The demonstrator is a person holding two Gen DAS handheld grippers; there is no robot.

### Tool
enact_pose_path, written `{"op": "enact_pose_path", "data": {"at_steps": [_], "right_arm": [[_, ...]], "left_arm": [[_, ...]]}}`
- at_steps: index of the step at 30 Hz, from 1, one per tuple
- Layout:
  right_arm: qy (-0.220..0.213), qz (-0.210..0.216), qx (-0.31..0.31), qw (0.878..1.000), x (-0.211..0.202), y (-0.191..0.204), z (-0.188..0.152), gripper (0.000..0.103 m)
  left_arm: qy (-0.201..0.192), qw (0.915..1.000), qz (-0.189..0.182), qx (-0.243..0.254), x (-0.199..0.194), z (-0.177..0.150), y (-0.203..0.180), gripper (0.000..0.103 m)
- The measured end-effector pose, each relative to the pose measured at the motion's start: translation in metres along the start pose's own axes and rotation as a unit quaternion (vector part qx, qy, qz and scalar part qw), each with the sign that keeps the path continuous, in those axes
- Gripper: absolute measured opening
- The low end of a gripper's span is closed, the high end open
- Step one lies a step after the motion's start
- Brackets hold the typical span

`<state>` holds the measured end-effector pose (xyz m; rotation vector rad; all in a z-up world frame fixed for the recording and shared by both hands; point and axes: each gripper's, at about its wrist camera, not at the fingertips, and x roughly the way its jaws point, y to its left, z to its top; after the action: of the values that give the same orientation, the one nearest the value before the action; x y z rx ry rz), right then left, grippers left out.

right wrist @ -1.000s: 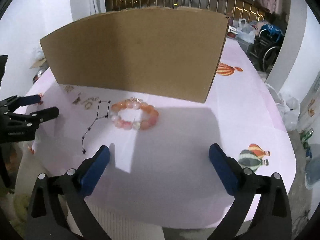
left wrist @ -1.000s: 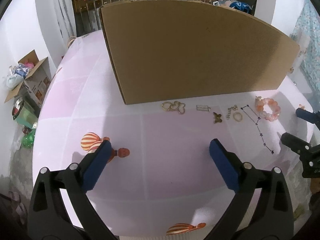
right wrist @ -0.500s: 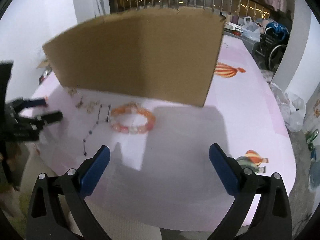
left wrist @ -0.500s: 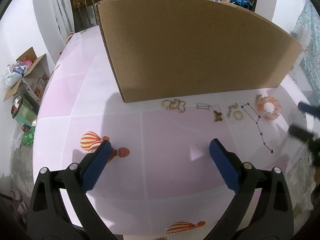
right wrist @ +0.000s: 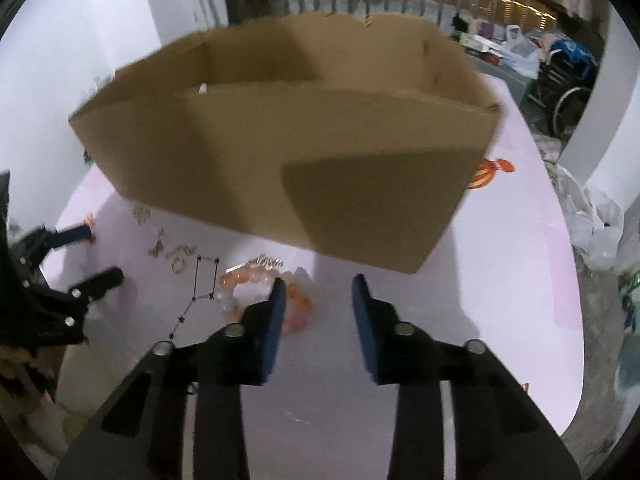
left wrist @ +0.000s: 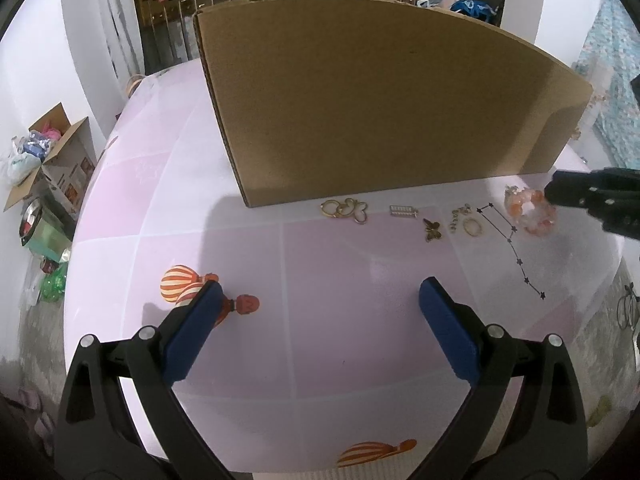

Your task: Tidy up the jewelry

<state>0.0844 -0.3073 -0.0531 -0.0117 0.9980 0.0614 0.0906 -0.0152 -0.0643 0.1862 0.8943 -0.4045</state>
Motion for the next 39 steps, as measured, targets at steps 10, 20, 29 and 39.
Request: {"op": "enact_pose_path", "data": {"at_steps": [10,20,29,39], "right_arm": [[-0.001,-0.059,0.024,0.998,-0.008,-0.025,-0.011,0.019],[-0.108,0.018,0.016,0.994,-0.043,-0.005,-0.004,0.019],[-0.105,0.071,-0.007,0.992,-0.023,0.022,-0.001,0.019],[-0.092,0.080,0.006,0.993,-0.008,0.018,0.001,0.019]], "left_arm": [[-0.010,0.9999,-0.004,0.006,-0.001,-0.001,0.001,0.095],[-0.081,0.9964,-0.001,0.026,-0.022,0.000,-0.003,0.095],[-0.077,0.9952,-0.042,0.043,-0.008,0.019,-0.003,0.049],[-0.060,0.9924,-0.063,0.087,0.014,0.033,-0.010,0.022]]}}
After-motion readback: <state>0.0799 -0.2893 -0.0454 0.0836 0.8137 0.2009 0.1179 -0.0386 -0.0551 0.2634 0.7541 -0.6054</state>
